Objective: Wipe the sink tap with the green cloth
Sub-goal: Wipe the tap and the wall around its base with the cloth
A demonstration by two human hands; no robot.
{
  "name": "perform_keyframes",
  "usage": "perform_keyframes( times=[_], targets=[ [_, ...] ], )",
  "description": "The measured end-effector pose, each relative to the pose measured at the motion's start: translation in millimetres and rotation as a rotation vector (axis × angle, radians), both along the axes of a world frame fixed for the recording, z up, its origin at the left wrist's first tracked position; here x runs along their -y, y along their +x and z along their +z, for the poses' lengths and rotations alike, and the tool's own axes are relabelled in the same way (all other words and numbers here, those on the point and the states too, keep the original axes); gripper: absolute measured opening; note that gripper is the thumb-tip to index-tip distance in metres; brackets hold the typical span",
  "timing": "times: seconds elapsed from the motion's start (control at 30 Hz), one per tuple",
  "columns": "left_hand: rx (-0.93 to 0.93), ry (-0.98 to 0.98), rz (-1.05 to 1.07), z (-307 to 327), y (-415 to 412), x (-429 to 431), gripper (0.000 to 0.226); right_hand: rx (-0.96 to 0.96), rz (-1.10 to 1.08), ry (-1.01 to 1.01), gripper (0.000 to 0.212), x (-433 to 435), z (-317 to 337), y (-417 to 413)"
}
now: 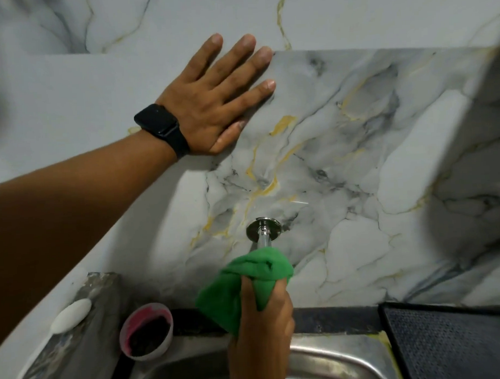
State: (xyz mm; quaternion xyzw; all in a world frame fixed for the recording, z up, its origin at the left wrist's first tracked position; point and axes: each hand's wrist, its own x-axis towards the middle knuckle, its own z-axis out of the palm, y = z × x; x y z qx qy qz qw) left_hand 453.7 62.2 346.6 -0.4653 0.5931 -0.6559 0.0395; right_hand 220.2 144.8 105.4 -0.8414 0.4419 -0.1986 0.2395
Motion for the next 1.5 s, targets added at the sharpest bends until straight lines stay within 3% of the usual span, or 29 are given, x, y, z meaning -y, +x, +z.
perform_keyframes(
  times=[0.07,0.17,0.23,0.3,0.33,0.37,0.43,0.5,0.53,0.67,0.83,1.0,1.03,1.17,1.23,1.4,1.5],
  targets=[
    [-0.006,0.000,-0.006,0.2,-0.8,0.5,0.068,0.007,-0.058,-0.096,0.095,3.1,4.1,4.6],
    [0.008,-0.001,-0.002,0.8,-0.8,-0.6,0.068,0.102,-0.030,-0.076,0.084,15.7,4.8,4.0],
    [0.012,0.005,-0.005,0.4,-1.2,-0.5,0.067,0.267,-0.040,0.081,0.059,25.7,1.6,4.6],
    [0.015,0.000,-0.008,1.4,-1.8,-1.1,0.067,0.414,-0.039,0.209,0.076,34.5,-1.3,0.3],
    [0.024,-0.005,-0.009,1.9,-1.4,-0.1,0.066,0.530,-0.044,0.272,0.073,37.7,-0.8,-1.9],
    [0.030,-0.012,-0.007,2.3,-0.8,0.4,0.066,0.671,-0.051,0.397,0.068,43.4,-5.5,-2.2],
    [0.033,-0.019,-0.006,2.7,-1.2,0.2,0.066,0.897,0.012,0.954,0.069,63.4,-8.8,-4.4],
    [0.017,-0.006,-0.007,0.2,-2.3,0.0,0.066,0.846,0.105,1.382,0.075,87.2,-7.3,-4.4],
    [0.020,0.000,-0.005,-0.9,-2.5,0.1,0.067,0.794,0.140,1.429,0.077,99.6,-7.2,-0.5],
    [0.023,-0.016,0.001,1.2,0.5,1.1,0.067,0.780,0.044,1.427,0.057,137.7,12.9,26.6],
    [0.032,-0.005,0.015,1.0,0.3,2.3,0.068,0.800,0.095,1.371,0.063,125.3,26.1,23.6],
    [0.004,-0.005,0.028,-3.2,-0.2,-1.6,0.068,0.653,0.061,0.787,0.060,59.5,-0.9,-12.6],
    [0.000,0.000,0.028,-2.6,-1.3,-2.3,0.068,0.624,0.073,0.809,0.062,60.4,2.3,-11.4],
    [-0.005,0.007,0.025,-0.8,-5.0,-2.3,0.067,0.730,0.157,1.284,0.070,110.5,24.4,7.2],
    [-0.004,0.008,0.032,0.3,-4.7,-3.0,0.067,0.810,0.171,1.331,0.068,128.8,25.2,17.0],
    [-0.010,0.016,0.033,-1.4,-4.0,-1.0,0.067,0.709,0.059,1.395,0.059,96.6,-25.0,-21.0],
    [-0.031,0.026,0.026,-1.9,-3.5,-2.6,0.066,0.666,0.094,1.343,0.072,108.4,-8.2,-8.6]
  ],
)
